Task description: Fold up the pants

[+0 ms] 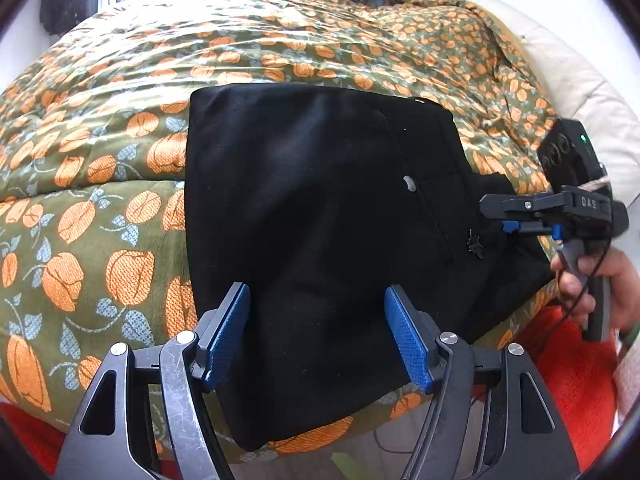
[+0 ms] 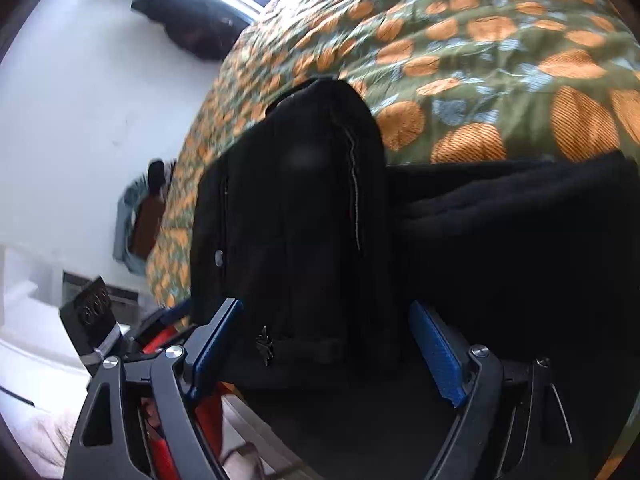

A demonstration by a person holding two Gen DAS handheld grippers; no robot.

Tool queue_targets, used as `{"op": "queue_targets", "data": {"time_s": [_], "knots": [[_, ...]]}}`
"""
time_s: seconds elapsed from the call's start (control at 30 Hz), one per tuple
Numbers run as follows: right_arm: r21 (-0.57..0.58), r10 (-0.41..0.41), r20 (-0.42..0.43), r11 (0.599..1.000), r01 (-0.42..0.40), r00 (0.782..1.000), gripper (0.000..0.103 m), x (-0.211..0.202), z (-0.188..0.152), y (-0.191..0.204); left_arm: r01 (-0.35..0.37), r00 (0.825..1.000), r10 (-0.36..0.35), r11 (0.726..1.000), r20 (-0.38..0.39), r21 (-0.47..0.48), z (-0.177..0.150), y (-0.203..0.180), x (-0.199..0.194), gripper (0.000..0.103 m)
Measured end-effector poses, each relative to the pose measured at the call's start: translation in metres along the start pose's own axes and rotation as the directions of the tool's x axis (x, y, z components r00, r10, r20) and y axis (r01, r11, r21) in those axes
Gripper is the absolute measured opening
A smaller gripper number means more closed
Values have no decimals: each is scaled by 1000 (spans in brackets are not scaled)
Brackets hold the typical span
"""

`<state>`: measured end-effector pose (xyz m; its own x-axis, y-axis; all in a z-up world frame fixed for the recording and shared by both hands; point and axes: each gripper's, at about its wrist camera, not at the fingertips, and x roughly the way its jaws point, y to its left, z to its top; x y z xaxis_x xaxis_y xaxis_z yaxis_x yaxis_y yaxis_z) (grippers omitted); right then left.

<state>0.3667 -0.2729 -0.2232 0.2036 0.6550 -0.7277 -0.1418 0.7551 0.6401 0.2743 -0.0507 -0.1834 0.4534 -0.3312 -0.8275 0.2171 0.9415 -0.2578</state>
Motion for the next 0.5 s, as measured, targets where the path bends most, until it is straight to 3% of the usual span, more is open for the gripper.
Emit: {"op": "queue_targets", "data": {"time_s": [0.1, 0.2, 0.27, 0.3, 0.37, 0.43, 0.5], "knots": [[1, 64, -72, 998, -65, 995, 84, 7, 10, 0, -2, 1000, 2, 1000, 2, -8, -1, 1, 1, 71], [7, 134, -93, 991, -134, 987, 70, 6, 13, 5, 1, 1000, -1, 1000, 4, -22, -2, 4, 1, 72], [18, 191, -69, 982, -190, 979, 57, -1, 6, 5, 8, 1000, -7, 1000, 3, -28, -2, 7, 0, 73], [29, 223, -51, 975, -222, 973, 55, -5, 4, 5, 10, 1000, -10, 999, 3, -32, -2, 8, 0, 73], [7, 169, -62, 986, -169, 984, 48, -4, 0, 10, 15, 1000, -15, 999, 4, -37, -3, 10, 0, 73], [-66, 21, -97, 997, -27, 995, 41, 6, -5, 20, 7, 1000, -7, 1000, 4, -31, -3, 10, 0, 74], [-88, -30, -66, 996, 24, 997, 37, 5, -9, 29, 4, 1000, -4, 1000, 4, -27, -3, 10, -2, 74]]}}
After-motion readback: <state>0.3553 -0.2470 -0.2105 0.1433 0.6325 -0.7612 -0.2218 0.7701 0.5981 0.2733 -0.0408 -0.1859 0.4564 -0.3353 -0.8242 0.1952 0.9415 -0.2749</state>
